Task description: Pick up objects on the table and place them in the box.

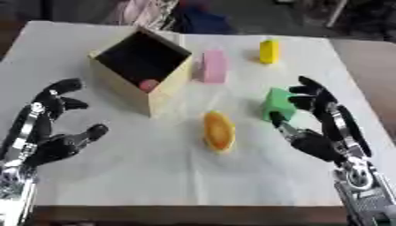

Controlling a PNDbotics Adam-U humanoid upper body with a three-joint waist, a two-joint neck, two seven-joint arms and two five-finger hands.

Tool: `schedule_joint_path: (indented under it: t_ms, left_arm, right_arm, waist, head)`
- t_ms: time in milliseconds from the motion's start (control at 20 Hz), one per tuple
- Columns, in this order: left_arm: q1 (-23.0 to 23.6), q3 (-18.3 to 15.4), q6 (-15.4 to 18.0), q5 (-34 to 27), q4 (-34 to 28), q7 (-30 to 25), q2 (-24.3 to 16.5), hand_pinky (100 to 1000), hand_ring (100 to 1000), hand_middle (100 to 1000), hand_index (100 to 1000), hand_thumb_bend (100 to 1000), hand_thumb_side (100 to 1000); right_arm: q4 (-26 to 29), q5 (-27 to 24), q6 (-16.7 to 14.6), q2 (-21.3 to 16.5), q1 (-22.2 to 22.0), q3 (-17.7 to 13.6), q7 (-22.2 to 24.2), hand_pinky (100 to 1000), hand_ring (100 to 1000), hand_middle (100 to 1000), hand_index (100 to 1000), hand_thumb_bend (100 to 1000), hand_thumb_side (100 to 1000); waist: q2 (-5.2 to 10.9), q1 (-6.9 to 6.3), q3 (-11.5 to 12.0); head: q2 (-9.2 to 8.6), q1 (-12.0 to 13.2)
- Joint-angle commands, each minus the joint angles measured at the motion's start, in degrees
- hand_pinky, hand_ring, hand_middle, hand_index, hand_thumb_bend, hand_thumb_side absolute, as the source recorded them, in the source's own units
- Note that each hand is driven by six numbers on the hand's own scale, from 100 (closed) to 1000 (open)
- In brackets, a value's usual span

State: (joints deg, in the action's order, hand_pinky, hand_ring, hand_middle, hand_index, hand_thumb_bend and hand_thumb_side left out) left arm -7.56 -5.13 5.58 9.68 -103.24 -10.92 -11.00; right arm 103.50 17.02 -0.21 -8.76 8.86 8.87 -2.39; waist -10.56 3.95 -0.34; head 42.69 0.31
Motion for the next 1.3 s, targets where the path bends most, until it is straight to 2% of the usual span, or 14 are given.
schedule_joint_path:
  t_ms: [50, 350, 600, 1050, 1300]
  left_arm:
    - [-0.36, 0.0, 0.06, -0.19, -1.53, 0.25, -0.16, 776, 636, 840, 802, 791, 352]
    - [-0.32, 0.04, 0.05, -0.24, -1.56, 0.25, -0.14, 776, 636, 840, 802, 792, 352]
    - [-0.27, 0.16, 0.05, -0.28, -1.57, 0.14, -0.19, 775, 636, 840, 802, 792, 352]
    - [-0.32, 0.46, 0.09, -0.39, -1.55, -0.09, -0.34, 775, 636, 840, 801, 793, 352]
    - [-0.36, 0.58, 0.11, -0.42, -1.54, -0.24, -0.38, 775, 636, 840, 802, 794, 352]
  right_arm:
    - [0.91, -0.27, 0.01, -0.79, 0.72, -0.34, -0.17, 805, 770, 774, 936, 450, 338]
    - [1.97, -0.48, 0.3, -2.71, 1.51, 0.09, 0.68, 806, 771, 775, 937, 450, 336]
    - [3.46, -1.61, 0.66, -6.05, 2.61, 1.45, 2.5, 807, 772, 776, 939, 452, 337]
    - [6.02, -4.88, 2.04, -15.29, 6.19, 6.71, 10.13, 810, 775, 779, 943, 454, 342]
    - [5.99, -5.86, 2.87, -18.56, 7.88, 9.11, 14.17, 810, 774, 779, 943, 452, 343]
  waist:
    - [0.16, -0.67, -0.08]
    - [0.29, -0.67, 0.05]
    - [0.34, -0.61, 0.24]
    - [0.4, -0.49, 0.76]
    - [0.4, -0.4, 0.99]
  head:
    - [-0.85, -0.19]
    - [-1.32, -0.44]
    - [-1.75, -0.85]
    - [-2.76, -2.0]
    - [-2.71, -2.18]
